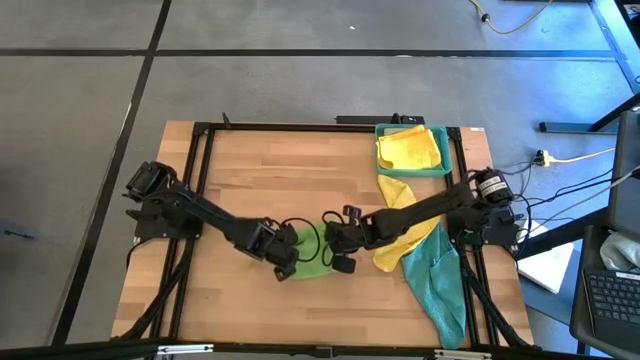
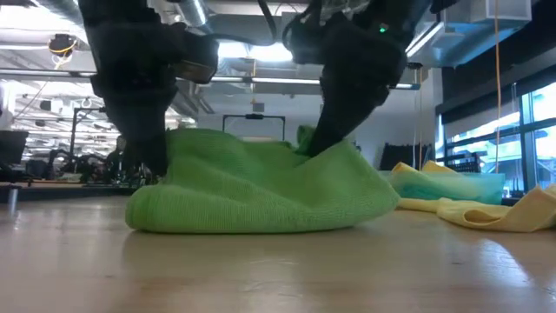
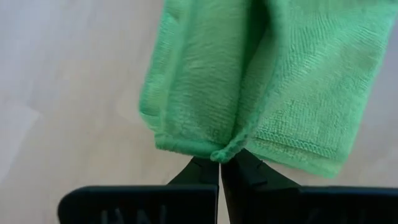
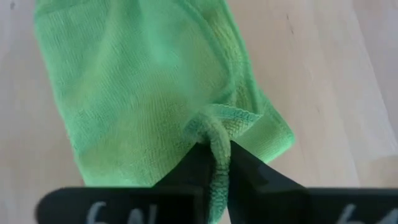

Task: Fold microfiber towels
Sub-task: Fold the green microfiber cloth, then stack the folded green microfiber cloth on top of the folded yellow microfiber cloth

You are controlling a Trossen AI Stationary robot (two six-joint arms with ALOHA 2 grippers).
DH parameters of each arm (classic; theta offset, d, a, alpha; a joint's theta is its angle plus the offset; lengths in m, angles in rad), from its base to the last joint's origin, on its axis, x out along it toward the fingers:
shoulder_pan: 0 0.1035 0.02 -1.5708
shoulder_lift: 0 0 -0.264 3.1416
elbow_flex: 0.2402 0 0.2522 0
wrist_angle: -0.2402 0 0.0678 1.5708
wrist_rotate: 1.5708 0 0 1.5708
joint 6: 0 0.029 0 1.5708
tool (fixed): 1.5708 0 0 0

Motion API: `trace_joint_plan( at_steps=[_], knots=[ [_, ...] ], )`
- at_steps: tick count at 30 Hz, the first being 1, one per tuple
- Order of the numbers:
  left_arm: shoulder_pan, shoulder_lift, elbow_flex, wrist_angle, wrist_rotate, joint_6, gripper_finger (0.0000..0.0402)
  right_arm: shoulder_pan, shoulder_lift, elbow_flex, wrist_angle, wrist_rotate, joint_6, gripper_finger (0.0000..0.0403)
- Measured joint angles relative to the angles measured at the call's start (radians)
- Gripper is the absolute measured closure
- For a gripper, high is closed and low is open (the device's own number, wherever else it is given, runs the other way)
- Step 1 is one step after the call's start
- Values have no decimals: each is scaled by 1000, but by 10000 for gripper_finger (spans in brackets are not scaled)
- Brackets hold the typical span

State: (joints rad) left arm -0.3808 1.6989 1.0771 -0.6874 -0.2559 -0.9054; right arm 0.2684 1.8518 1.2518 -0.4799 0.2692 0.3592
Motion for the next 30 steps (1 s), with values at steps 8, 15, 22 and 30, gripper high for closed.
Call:
trace_joint_plan(
  at_steps=[8, 15, 22, 30],
  knots=[
    [30, 0, -9, -10, -38, 2, 396, -37, 34, 0, 18, -5, -5, 342],
    [28, 0, -10, -14, -38, -1, 355, -52, 41, 0, 22, -1, -6, 313],
    [25, 0, -10, -80, -38, -64, 320, -60, 41, 0, 22, 25, -29, 244],
    [-10, 0, -10, -53, 13, -136, 318, -84, 37, 5, -73, 52, -31, 164]
  ],
)
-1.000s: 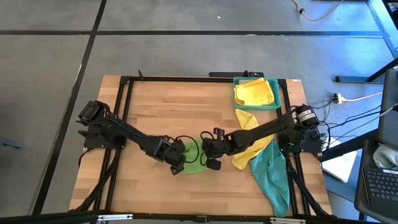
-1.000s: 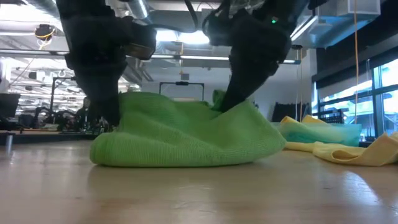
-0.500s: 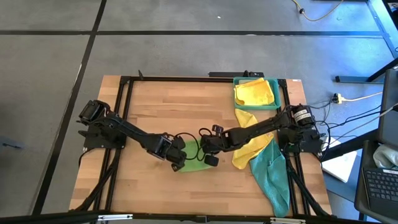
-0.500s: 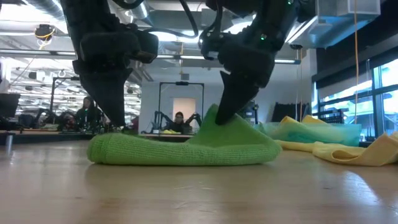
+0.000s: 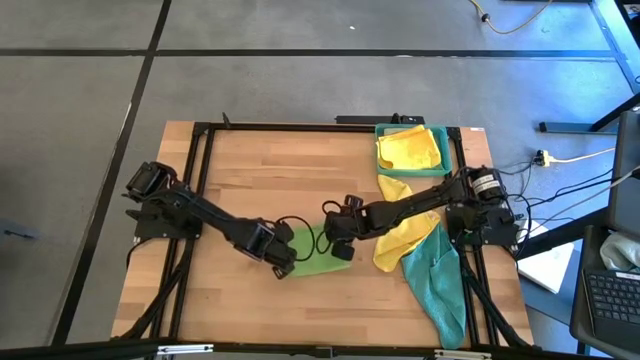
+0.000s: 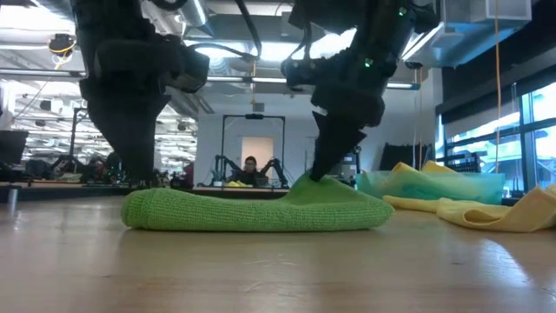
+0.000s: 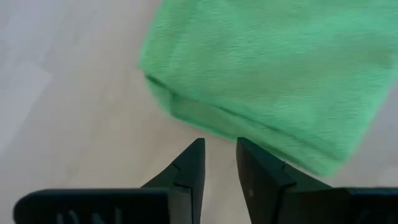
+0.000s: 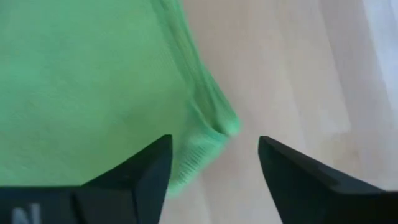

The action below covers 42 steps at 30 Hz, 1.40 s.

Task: Fold microfiber towels
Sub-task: Stack the folded green microfiber cloth on top of the folded yellow microfiber cloth

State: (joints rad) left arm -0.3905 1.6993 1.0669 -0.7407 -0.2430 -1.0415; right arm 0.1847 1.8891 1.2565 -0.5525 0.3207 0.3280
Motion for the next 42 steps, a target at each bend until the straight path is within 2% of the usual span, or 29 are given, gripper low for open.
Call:
trace_joint_plan(
  at_steps=[4, 6, 8, 10, 13, 19, 22, 25, 28, 31, 36, 42],
  knots=[
    [-25, 0, 31, 16, -2, -13, 319, -18, -25, 40, -135, -28, 42, 146],
    [-35, -6, 43, 40, 0, -13, 319, -34, -55, 50, -157, -132, 64, 145],
    [-42, -26, 54, 60, 0, -20, 319, -54, -89, 48, -160, -303, 117, 148],
    [-49, -51, 65, 75, -17, -41, 319, -67, -114, 48, -165, -431, 200, 152],
    [-51, -102, 79, 68, -47, -82, 319, -69, -132, 47, -184, -493, 317, 155],
    [-65, -225, 80, 50, -111, -130, 319, -14, -134, -9, -149, -502, 523, 155],
    [-84, -279, 80, 41, -169, -139, 319, 20, -134, -99, -2, -504, 654, 155],
    [-106, -328, 80, 38, -217, -143, 319, 36, -134, -213, 218, -512, 832, 155],
    [-126, -369, 80, 38, -241, -132, 319, 37, -134, -321, 404, -455, 1011, 155],
    [-144, -407, 80, 39, -243, -120, 319, 37, -134, -394, 479, -405, 1142, 155],
    [-174, -445, 80, 35, -244, -80, 319, 37, -113, -433, 573, -396, 1204, 155],
    [-199, -458, 80, 19, -243, -73, 319, 56, -43, -385, 624, -340, 1216, 155]
  ],
)
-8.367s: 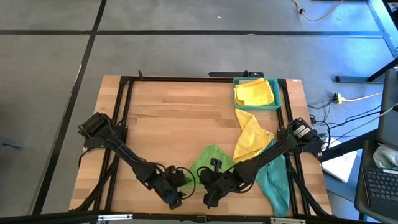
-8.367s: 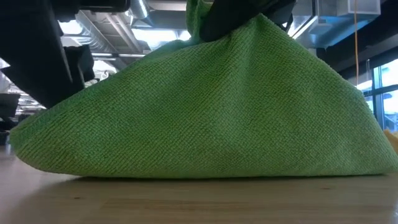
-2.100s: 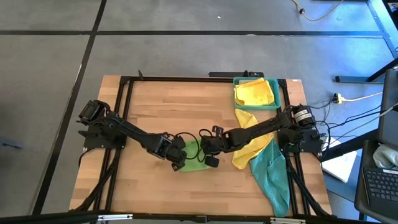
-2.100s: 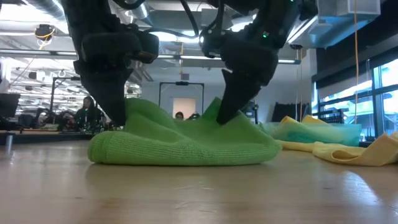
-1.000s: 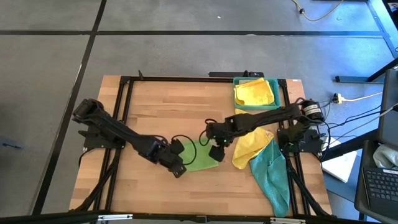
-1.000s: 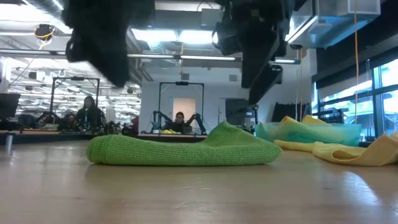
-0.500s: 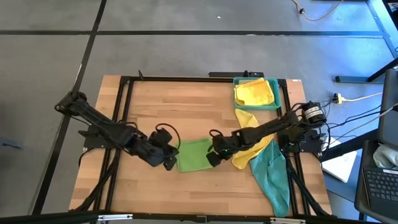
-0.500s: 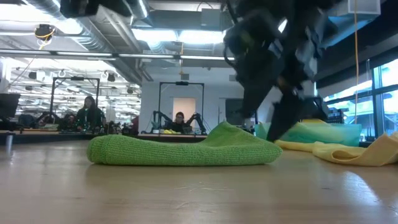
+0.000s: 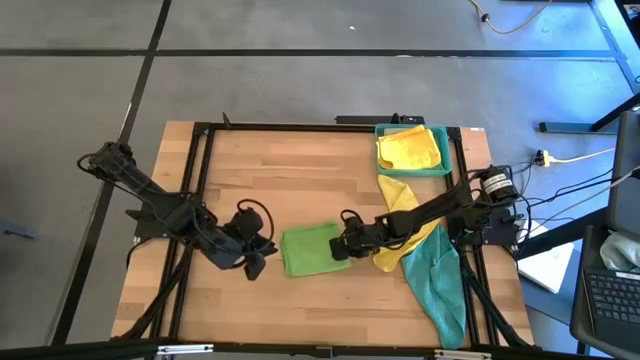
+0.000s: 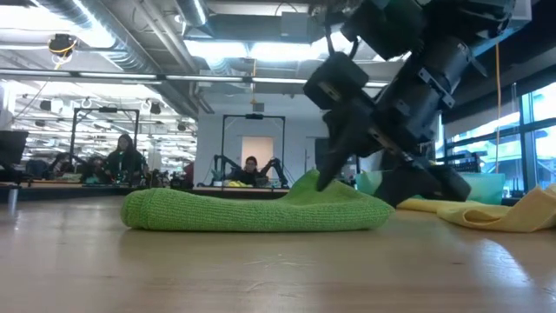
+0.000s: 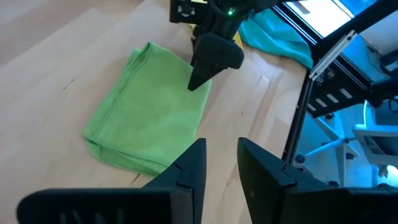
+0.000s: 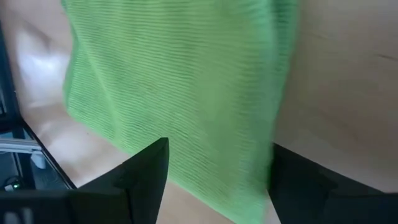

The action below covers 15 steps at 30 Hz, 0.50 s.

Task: Fold microfiber towels
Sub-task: Stack the folded green microfiber cloth on top of the folded yellow microfiber cloth

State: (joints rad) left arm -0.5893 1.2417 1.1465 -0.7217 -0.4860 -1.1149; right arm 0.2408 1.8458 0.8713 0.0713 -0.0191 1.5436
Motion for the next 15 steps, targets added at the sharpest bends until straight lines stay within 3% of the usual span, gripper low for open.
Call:
trace_joint_plan(
  at_steps=[11, 15],
  knots=[
    [-23, 1, 0, 1, 7, -22, 319, 26, 100, 37, 120, 110, -7, 156],
    [-23, 1, 0, 1, 6, -58, 319, 16, 135, 38, 176, 117, -11, 173]
  ],
)
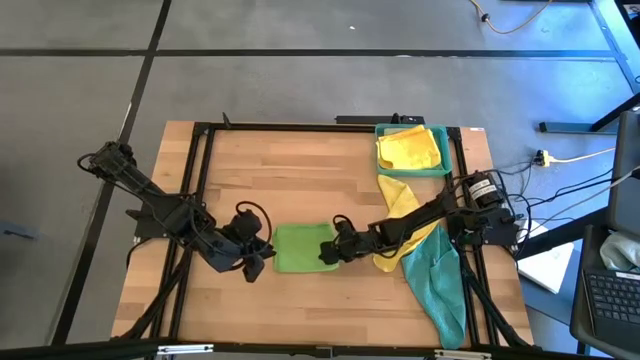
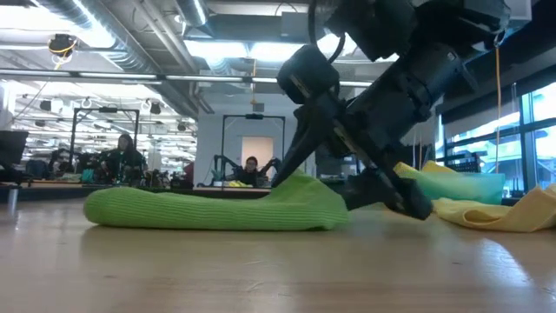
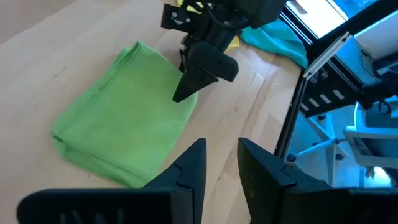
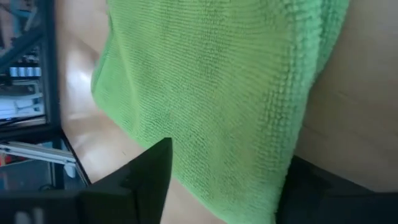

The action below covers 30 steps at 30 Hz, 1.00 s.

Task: Fold microfiber towels
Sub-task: Stack the folded green microfiber cloth on top of the folded yellow microfiber cloth

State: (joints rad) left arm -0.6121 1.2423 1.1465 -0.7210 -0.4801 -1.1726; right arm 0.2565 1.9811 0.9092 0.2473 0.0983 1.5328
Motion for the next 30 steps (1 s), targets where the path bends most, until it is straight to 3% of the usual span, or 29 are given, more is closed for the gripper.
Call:
trace_joint_plan(
  at_steps=[4, 9, 13, 17, 21, 25, 30],
  knots=[
    [0, 0, 0, 2, -2, -40, 319, -1, 28, 1, 65, 26, -48, 223],
    [0, 0, 0, 5, -22, -89, 319, -7, 30, 3, 55, 145, -82, 307],
    [0, 0, 0, 6, -31, -104, 319, -15, 32, 3, 72, 158, -152, 380],
    [0, 0, 0, 4, -33, -100, 319, -22, 34, 11, 99, 153, -235, 391],
    [6, 0, 0, 5, -34, -77, 319, -26, 13, 49, 49, 57, -321, 396],
    [6, 1, 0, 5, -34, -63, 319, -42, -26, 134, -195, -41, -440, 398],
    [6, 1, 0, 14, -34, -33, 319, -69, -72, 337, -668, -85, -689, 399]
  ],
)
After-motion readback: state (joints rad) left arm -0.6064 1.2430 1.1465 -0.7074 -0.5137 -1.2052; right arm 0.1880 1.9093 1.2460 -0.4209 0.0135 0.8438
